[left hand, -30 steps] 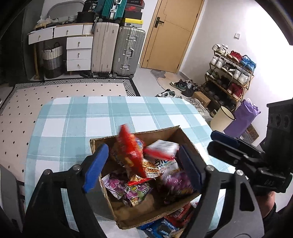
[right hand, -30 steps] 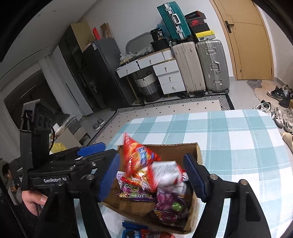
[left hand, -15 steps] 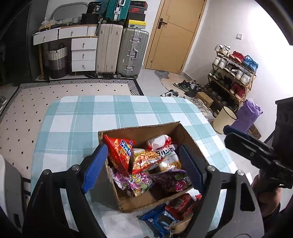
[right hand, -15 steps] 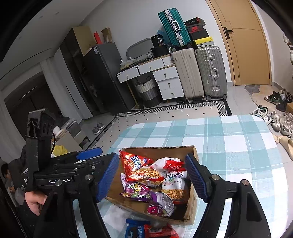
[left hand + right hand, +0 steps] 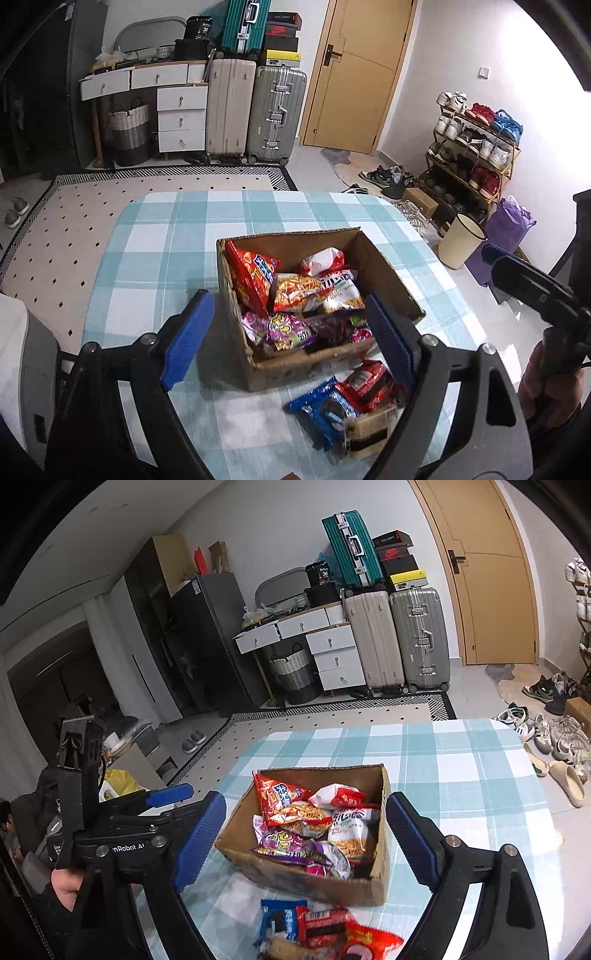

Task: Organize snacks
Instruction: 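Withdraw both tools from the box toward the remaining snacks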

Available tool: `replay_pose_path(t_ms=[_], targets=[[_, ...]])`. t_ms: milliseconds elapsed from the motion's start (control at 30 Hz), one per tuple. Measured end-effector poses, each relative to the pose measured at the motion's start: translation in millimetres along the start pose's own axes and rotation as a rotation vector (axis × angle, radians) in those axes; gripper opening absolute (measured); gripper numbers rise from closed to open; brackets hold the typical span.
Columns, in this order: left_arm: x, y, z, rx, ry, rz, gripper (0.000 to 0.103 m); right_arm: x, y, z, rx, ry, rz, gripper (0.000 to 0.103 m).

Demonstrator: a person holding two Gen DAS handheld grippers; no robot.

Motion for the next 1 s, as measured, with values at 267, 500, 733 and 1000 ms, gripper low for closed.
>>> replay_pose_path(t_ms=[267, 500, 733, 1000], targets=[[14.5, -8.2, 33.1, 0.011, 0.018, 0.008, 0.084, 28.2, 8.3, 18.4, 0.007, -0.008, 0.014, 0.095], [21.7, -16.4, 62.8, 0.005, 0.035, 0.01, 0.087, 44.8, 12.8, 34.7, -0.003, -0.013, 0.017, 0.097], [25.0, -23.3, 86.4, 0.019, 0.039, 0.031, 0.102, 59.8, 13.8, 53.5, -0.014, -0.015, 0.022, 0.098], [22.3, -30.0, 111.8, 0.04, 0.054, 0.042, 0.102, 75.7, 11.1, 83.3, -0.036, -0.01, 0.028, 0.099]])
Point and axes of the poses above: each gripper's, at about its wrist camera, not at the fingertips, and x roughly against the way its jaws point, y to its left, z to its underside, the point moved 9 cm from there along -x, roughly the way its jaws point, and after that the axes turned 1 degree about -z, right-handed, at the moved point
